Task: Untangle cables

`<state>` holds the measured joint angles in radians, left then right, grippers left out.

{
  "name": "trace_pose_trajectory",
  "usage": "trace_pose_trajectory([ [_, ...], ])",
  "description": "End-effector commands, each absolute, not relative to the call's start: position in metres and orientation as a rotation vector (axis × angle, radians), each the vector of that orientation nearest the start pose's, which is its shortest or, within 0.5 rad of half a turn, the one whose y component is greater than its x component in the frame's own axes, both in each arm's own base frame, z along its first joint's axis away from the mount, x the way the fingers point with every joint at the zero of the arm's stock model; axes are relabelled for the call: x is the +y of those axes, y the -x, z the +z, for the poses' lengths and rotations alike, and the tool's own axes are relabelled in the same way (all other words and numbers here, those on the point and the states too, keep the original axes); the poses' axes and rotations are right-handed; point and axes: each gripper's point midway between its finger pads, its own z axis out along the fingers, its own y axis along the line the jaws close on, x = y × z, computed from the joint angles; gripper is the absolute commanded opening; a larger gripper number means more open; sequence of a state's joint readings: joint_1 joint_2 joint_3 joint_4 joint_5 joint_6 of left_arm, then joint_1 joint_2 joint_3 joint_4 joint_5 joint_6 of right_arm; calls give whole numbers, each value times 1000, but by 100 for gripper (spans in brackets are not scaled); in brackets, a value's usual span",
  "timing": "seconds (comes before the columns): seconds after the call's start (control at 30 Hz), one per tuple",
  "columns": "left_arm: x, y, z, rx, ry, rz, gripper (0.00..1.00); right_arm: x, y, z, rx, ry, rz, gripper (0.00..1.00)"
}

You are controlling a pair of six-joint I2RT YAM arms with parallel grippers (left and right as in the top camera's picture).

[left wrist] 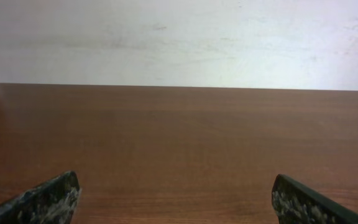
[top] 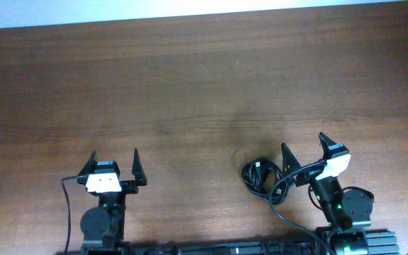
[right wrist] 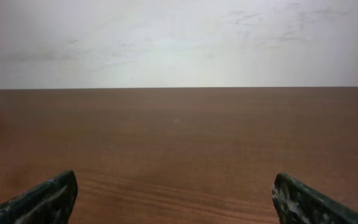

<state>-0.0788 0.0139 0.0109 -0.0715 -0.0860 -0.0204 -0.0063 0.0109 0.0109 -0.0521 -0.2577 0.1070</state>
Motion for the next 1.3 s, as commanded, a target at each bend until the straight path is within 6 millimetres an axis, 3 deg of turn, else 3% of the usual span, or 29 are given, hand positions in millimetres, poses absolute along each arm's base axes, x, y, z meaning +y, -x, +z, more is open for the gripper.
trace_pose_trajectory([
  [0.0, -1, -246, 158, 1641, 42, 4, 99, 48, -240, 163, 1624, 122, 317, 99],
  [0.8, 0, -246, 161, 1634, 43, 4, 99, 48, -240, 163, 1624, 122, 317, 99],
  [1.13, 0, -246, 176, 1625, 37, 10, 99, 48, -240, 163, 1625, 122, 317, 99],
  [1.27, -1, -249, 192, 1643, -45, 87, 99, 48, -240, 163, 1625, 122, 317, 99],
])
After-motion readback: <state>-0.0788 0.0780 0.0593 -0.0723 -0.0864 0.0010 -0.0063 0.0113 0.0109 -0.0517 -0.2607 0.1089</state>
